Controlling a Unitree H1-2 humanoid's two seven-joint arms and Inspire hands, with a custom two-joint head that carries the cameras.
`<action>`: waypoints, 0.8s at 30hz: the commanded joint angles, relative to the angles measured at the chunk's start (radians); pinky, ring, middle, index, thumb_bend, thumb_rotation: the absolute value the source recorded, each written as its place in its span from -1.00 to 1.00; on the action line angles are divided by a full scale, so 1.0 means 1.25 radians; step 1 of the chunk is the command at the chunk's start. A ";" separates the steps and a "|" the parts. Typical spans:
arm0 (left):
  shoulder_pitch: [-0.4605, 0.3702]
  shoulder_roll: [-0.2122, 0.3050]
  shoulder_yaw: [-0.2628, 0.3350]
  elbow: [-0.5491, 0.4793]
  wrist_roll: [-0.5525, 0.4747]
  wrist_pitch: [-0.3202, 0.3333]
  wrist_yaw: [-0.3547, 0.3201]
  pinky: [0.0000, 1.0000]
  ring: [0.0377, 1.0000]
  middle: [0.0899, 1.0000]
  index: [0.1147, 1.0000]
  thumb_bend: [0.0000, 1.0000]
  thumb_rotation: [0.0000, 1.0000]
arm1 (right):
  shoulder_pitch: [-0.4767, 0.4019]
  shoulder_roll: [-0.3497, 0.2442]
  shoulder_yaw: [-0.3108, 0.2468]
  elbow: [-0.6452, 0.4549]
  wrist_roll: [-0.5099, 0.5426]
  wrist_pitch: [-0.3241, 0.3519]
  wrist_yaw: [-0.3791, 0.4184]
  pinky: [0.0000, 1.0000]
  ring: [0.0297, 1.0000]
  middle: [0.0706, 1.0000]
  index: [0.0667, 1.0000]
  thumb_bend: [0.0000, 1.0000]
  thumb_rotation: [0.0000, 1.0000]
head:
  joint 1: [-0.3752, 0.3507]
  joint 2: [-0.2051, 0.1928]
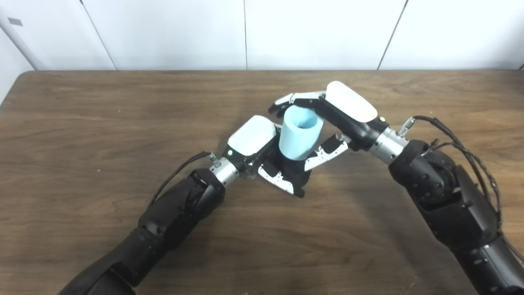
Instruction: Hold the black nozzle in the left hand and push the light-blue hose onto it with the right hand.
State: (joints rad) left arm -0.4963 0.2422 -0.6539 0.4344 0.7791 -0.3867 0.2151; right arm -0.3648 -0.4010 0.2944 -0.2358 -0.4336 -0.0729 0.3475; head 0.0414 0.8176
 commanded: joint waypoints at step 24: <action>0.067 0.027 -0.030 0.049 0.031 0.025 -0.083 -0.39 -0.21 -0.33 -0.12 0.04 -1.00 | -0.070 -0.047 -0.121 -0.114 0.130 0.059 0.092 0.93 1.00 1.00 1.00 0.92 -0.40 | 0.001 -0.002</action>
State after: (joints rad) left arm -0.4970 0.2428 -0.6537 0.4345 0.7784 -0.3871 0.2149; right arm -0.3997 -0.4249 0.1578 -0.3317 -0.3072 0.0119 0.4472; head 0.0414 0.8130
